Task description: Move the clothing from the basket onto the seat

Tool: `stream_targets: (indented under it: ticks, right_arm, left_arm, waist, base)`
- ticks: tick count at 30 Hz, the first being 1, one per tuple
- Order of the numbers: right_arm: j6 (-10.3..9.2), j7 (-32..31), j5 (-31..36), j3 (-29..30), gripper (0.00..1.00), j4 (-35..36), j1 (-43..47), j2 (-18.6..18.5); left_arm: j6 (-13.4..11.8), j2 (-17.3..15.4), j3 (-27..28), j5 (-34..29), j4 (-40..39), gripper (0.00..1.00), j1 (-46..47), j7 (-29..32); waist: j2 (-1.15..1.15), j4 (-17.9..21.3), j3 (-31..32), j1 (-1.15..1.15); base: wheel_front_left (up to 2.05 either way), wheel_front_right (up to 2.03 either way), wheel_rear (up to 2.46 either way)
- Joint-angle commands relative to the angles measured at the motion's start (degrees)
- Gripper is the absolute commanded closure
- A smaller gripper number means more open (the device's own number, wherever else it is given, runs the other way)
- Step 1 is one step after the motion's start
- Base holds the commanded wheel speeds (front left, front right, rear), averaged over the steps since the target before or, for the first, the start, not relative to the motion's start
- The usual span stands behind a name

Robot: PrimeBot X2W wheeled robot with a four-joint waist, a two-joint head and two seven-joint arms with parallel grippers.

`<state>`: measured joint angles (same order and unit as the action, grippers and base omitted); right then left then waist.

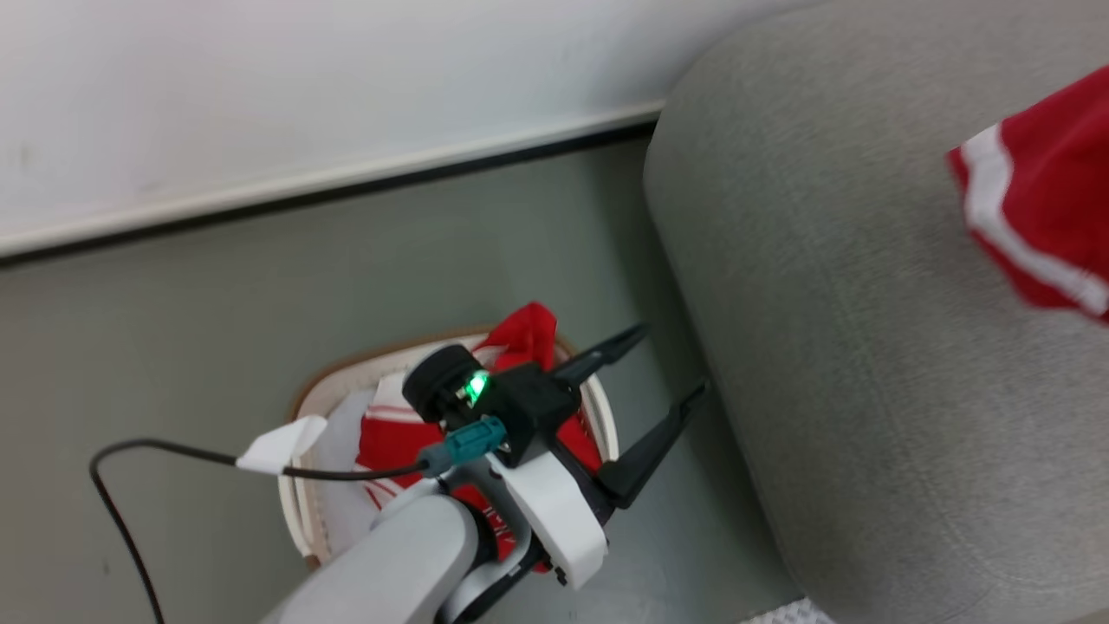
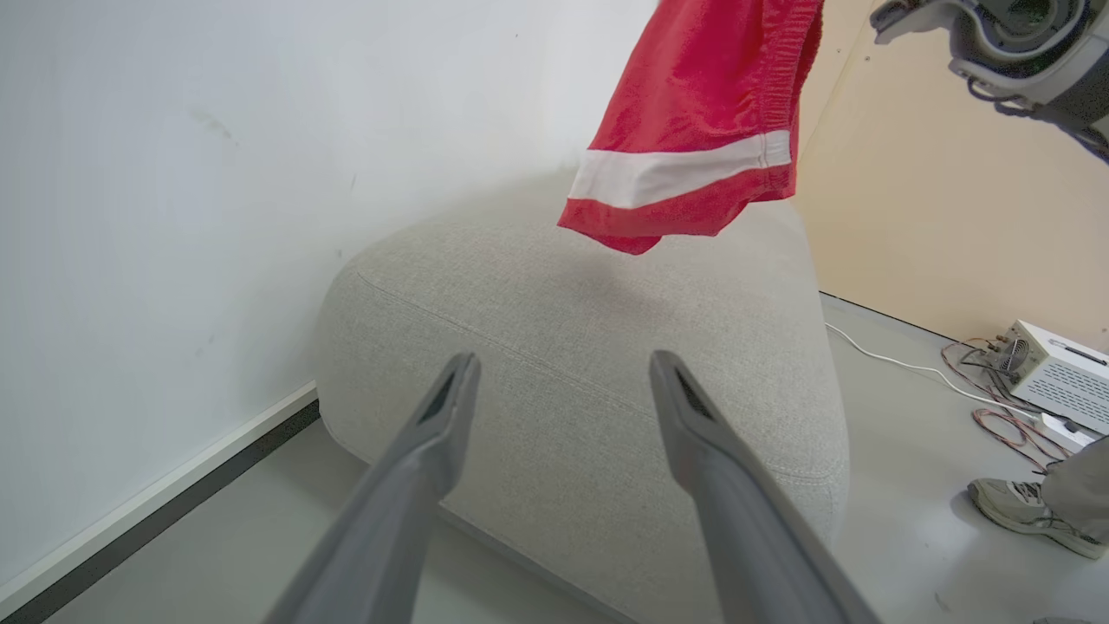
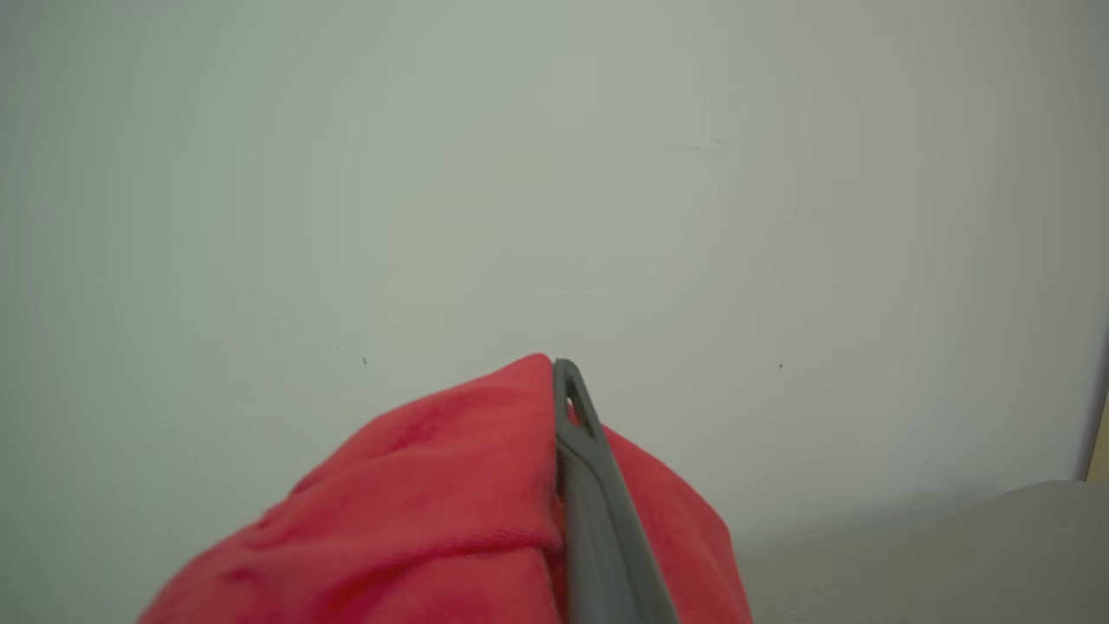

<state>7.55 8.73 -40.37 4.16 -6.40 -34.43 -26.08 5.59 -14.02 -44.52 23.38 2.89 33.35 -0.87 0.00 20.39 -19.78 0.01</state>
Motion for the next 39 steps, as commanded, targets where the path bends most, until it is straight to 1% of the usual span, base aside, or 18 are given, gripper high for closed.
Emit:
stream_targets:
  ticks: [1, 2, 3, 7, 10, 14, 18, 21, 23, 24, 25, 26, 31, 34, 39]
  right_arm:
    - [-0.12, -0.05, -0.99, 0.6, 1.0, -2.2, -3.45, -1.74]
    - [-0.12, 0.09, -1.33, 1.16, 1.0, -3.73, -5.18, -2.74]
    - [-0.12, 0.09, -1.33, 1.16, 1.0, -3.73, -5.18, -2.74]
    - [-0.12, 0.82, -1.78, 2.84, 1.0, -11.0, -11.35, -6.29]
    - [-0.12, 1.21, -0.53, 3.35, 1.0, -17.19, -14.74, -7.57]
    - [-0.12, -1.14, 1.84, 1.2, 1.0, -27.02, -17.16, -8.24]
    - [-0.12, -6.54, 4.49, -3.12, 1.0, -36.37, -18.02, -8.54]
    - [-0.12, -9.94, 5.64, -6.28, 0.99, -41.13, -18.29, -8.96]
    - [-0.12, -12.19, 5.64, -9.01, 0.65, -42.31, -18.03, -9.21]
    - [-0.12, -13.37, 5.18, -10.31, 0.53, -42.7, -17.68, -9.39]
    - [-0.12, -14.36, 4.66, -11.43, 0.07, -42.97, -17.2, -9.41]
    - [-0.12, -15.43, 4.23, -12.59, 0.0, -43.16, -16.96, -9.64]
    - [-0.12, -18.73, 2.55, -18.37, 0.0, -42.14, -15.17, -10.52]
    - [-0.12, -21.84, 1.53, -22.62, 0.0, -40.35, -13.91, -12.15]
    - [-0.12, -28.51, -2.08, -28.59, 0.0, -36.79, -10.58, -14.82]
  left_arm:
    - [0.08, -1.13, 0.64, -0.46, -0.81, 0.0, 1.41, 0.57]
    - [0.05, -1.43, 0.82, -0.68, -1.12, 0.0, 1.87, 0.83]
    - [0.05, -1.43, 0.82, -0.68, -1.12, 0.0, 1.87, 0.83]
    - [-0.07, -2.32, 1.37, -0.84, -2.48, 0.0, 3.42, 1.37]
    - [-0.36, -2.77, 2.02, -0.94, -2.91, 0.0, 4.28, 1.43]
    - [-0.59, -2.99, 2.51, -0.82, -2.9, 0.0, 4.75, 0.78]
    - [-0.88, -3.92, 2.99, -0.29, -2.41, 0.0, 3.97, 0.37]
    - [-1.21, -4.84, 3.59, 0.0, -2.16, 0.0, 3.31, -0.17]
    - [-1.41, -5.13, 4.07, 0.39, -2.05, 0.0, 2.73, -0.68]
    - [-1.59, -5.22, 4.25, 0.69, -1.9, 0.0, 2.48, -0.9]
    - [-1.8, -5.21, 4.37, 0.99, -1.77, 0.0, 2.27, -1.2]
    - [-1.95, -5.02, 4.39, 1.17, -1.63, 0.0, 2.07, -1.43]
    - [-2.52, -4.02, 4.36, 1.83, -0.32, 0.0, 0.77, -2.75]
    - [-2.78, -3.75, 4.44, 2.67, 0.68, 0.0, -0.46, -3.35]
    - [-3.49, -3.52, 4.8, 4.45, 2.5, 0.0, -3.31, -5.06]
  waist:
    - [0.0, -3.82, -7.42, -0.01]
    - [0.0, -4.35, -8.8, -0.01]
    - [0.0, -4.35, -8.8, -0.01]
    - [0.0, -6.2, -13.33, -0.01]
    - [0.0, -7.22, -15.78, -0.01]
    - [0.0, -8.21, -17.52, -0.01]
    - [0.0, -8.66, -17.82, -0.01]
    - [0.0, -9.27, -17.44, -0.01]
    - [0.0, -9.46, -16.75, -0.01]
    - [0.0, -9.49, -16.35, -0.01]
    - [0.0, -9.45, -15.85, -0.01]
    - [0.0, -9.42, -15.26, -0.01]
    - [0.0, -8.67, -11.36, -0.01]
    - [0.0, -7.95, -8.32, -0.01]
    - [0.0, -6.83, -2.21, -0.01]
  base:
    - [0.0, 0.0, 0.0]
    - [0.0, 0.0, 0.0]
    - [0.0, 0.0, 0.0]
    - [0.0, 0.0, 0.0]
    - [0.0, 0.0, 0.0]
    - [0.0, 0.0, 0.0]
    - [0.0, 0.0, 0.0]
    - [0.0, 0.0, 0.0]
    - [0.0, 0.0, 0.0]
    - [0.0, 0.0, 0.0]
    - [0.0, 0.0, 0.0]
    - [0.0, 0.0, 0.0]
    - [0.0, 0.0, 0.0]
    - [0.0, 0.0, 0.0]
    - [0.0, 0.0, 0.0]
